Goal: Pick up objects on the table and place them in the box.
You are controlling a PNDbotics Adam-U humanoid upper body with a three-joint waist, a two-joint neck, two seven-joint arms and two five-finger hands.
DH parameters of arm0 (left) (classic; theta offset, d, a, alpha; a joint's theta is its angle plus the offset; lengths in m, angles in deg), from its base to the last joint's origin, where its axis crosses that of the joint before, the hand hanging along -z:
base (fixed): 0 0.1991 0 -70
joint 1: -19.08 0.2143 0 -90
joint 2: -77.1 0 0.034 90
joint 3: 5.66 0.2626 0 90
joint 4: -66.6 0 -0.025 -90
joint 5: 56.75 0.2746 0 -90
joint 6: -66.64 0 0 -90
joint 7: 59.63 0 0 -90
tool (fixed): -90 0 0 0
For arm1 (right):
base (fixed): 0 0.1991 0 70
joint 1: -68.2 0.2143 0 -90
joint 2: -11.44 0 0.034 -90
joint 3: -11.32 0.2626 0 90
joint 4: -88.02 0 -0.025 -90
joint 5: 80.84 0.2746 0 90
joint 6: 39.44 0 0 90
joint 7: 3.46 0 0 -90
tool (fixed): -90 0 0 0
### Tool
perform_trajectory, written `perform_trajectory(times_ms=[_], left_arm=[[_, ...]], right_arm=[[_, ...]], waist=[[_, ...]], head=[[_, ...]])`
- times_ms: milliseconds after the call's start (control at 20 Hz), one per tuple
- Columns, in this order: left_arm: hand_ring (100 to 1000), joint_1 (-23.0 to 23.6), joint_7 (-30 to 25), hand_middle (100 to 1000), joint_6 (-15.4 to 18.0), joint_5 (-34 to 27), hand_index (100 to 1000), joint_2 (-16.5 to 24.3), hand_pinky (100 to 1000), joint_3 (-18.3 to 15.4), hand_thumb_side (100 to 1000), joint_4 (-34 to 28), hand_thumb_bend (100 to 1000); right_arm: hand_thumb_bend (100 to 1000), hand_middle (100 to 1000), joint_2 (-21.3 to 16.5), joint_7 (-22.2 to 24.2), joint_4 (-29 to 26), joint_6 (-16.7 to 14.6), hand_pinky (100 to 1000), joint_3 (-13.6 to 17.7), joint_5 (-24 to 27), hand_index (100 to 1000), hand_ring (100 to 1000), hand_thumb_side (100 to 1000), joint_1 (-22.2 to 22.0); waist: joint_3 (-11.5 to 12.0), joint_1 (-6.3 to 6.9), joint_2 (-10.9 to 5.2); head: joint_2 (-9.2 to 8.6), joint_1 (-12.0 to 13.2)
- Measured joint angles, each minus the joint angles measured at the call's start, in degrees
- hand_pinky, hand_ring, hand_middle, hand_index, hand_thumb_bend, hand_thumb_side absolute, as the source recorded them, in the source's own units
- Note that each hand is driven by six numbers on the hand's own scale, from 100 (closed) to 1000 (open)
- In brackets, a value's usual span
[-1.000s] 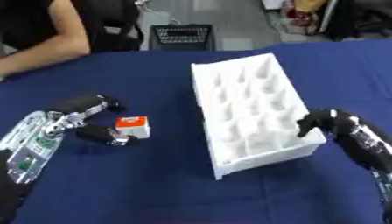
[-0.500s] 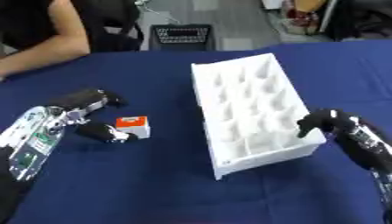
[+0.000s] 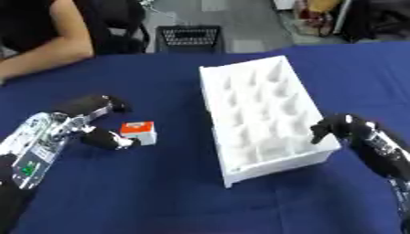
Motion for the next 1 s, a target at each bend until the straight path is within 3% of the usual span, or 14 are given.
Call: perform_trajectory(times_ms=[1000], left_arm=[[853, 0.0, 0.5, 709, -0.1, -3.9, 889, -1.0, 889, 1.1, 390, 1.7, 491]], right_arm=[[100, 639, 0.0, 0.1, 0.0, 0.1, 861, 0.0, 0.0, 790, 622, 970, 0.0]], waist=[[-0.1, -0.01, 0.0]], head=[[0.0, 0.0]])
